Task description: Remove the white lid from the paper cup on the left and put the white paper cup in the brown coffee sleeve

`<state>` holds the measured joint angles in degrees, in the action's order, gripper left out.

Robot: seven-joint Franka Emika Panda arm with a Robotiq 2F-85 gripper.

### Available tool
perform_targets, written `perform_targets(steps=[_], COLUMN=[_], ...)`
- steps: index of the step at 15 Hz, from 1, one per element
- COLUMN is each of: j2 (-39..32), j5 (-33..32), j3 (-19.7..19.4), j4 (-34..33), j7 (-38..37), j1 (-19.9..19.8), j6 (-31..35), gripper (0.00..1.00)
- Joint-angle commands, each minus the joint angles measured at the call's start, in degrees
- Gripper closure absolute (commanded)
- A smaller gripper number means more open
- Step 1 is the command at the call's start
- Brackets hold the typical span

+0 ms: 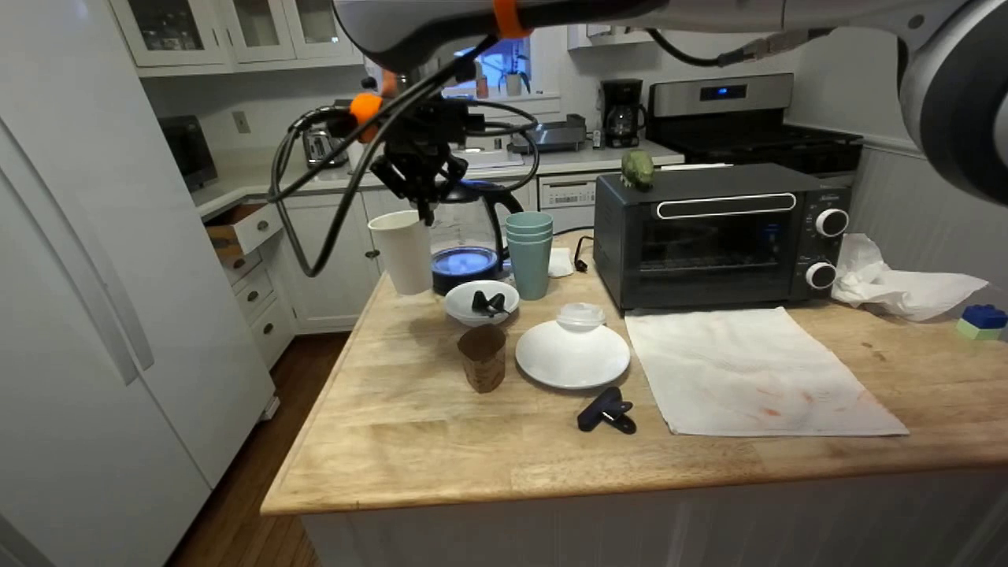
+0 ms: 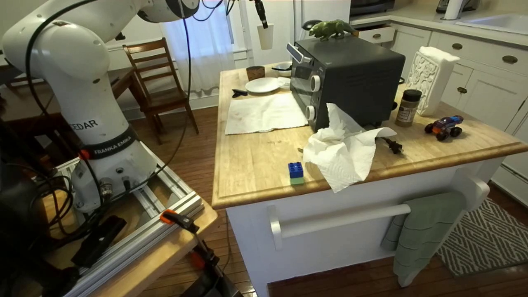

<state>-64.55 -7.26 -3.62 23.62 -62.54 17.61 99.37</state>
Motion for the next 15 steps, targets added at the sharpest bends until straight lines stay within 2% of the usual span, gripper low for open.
perform_targets(steps=[1, 7, 8, 9, 10, 15], j2=[2.28, 3.96, 3.86, 2.71, 2.74, 2.64], j5=[1.38, 3.44, 3.79, 2.37, 2.45, 2.41], j3=[1.36, 2.58, 2.53, 1.04, 0.99, 0.89], j4=[0.64, 1.30, 1.02, 0.52, 0.53, 0.65], j7=[8.91, 18.89, 19.04, 16.95, 17.16, 17.15], j1=[-0.41, -2.24, -2.68, -1.40, -1.64, -1.41], j6=[-2.12, -6.96, -7.02, -5.33, -5.40, -5.38], gripper=[0.99, 0.99, 0.99, 0.99, 0.97, 0.99])
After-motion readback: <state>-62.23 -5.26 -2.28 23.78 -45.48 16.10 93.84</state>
